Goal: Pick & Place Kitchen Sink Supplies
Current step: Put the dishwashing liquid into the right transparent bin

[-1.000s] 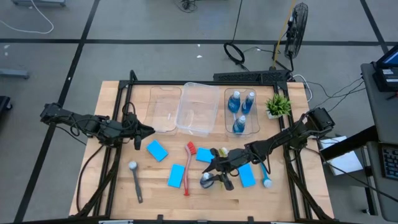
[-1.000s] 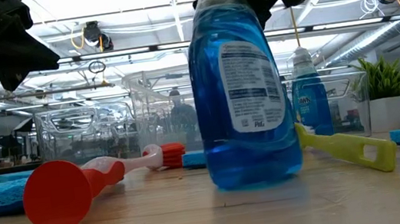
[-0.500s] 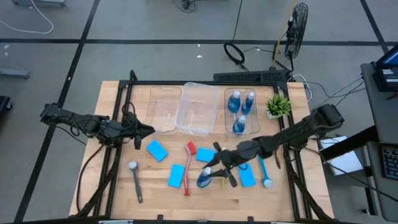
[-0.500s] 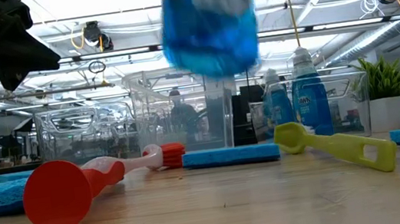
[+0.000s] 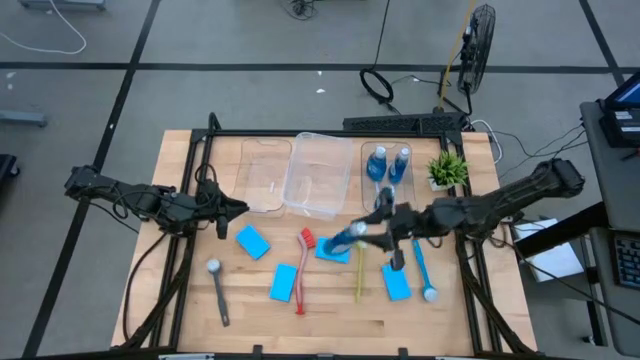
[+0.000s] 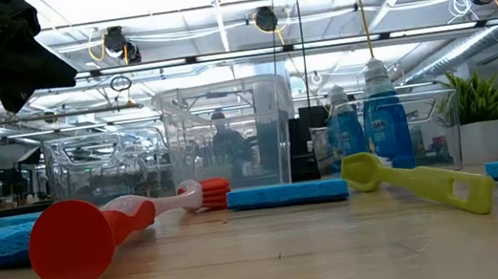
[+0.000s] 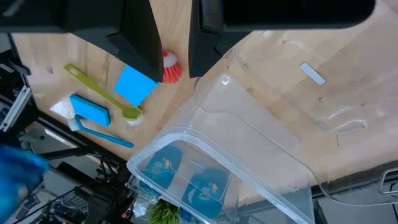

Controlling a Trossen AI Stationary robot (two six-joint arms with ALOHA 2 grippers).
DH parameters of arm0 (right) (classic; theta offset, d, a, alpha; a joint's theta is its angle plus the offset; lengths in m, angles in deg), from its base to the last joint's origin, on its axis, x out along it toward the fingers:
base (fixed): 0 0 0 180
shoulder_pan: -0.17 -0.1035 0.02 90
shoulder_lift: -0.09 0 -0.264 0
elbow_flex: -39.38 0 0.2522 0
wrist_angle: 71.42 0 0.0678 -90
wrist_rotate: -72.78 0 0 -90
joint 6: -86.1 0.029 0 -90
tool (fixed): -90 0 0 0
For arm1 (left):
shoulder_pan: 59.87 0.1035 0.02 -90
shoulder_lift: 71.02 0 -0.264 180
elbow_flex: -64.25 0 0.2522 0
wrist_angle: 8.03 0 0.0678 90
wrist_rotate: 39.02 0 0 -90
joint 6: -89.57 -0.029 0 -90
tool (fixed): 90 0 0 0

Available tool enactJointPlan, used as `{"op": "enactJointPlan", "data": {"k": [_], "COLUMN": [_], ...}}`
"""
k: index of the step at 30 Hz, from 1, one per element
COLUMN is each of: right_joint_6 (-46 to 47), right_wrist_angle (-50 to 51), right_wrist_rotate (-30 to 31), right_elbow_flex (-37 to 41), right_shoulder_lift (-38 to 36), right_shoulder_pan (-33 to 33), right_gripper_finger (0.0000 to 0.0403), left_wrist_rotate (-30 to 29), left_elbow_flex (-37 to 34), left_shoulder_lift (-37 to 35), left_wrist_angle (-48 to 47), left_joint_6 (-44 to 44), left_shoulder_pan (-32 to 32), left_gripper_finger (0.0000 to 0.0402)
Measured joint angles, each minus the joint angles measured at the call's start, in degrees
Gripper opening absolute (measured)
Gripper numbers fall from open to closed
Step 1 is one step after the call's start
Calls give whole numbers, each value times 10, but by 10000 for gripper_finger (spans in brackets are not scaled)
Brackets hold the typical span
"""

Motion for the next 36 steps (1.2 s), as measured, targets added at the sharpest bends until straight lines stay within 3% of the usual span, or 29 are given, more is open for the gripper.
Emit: {"op": "enactJointPlan", "data": {"k": [12, 22, 31, 36], "right_joint_6": [-72, -159, -149, -114], "right_wrist_angle": [65, 63, 55, 29], "right_wrist_rotate": [226, 512, 735, 752], "right_elbow_flex": [0, -1, -1, -1], "right_shoulder_lift": [-89, -114, -95, -78], "right_shoulder_pan": [0, 0, -11, -28], "right_gripper_finger": [127, 127, 128, 128], "left_wrist_rotate": [-3, -2, -2, -2], "left_elbow_flex": [0, 0, 0, 0], "left_shoulder_lift": [0, 0, 0, 0], "left_wrist_angle": [7, 64, 86, 86], "left_joint_6": [-39, -92, -129, -133], "left_shoulder_pan": [0, 0, 0, 0], "left_gripper_finger": [77, 77, 77, 77]}}
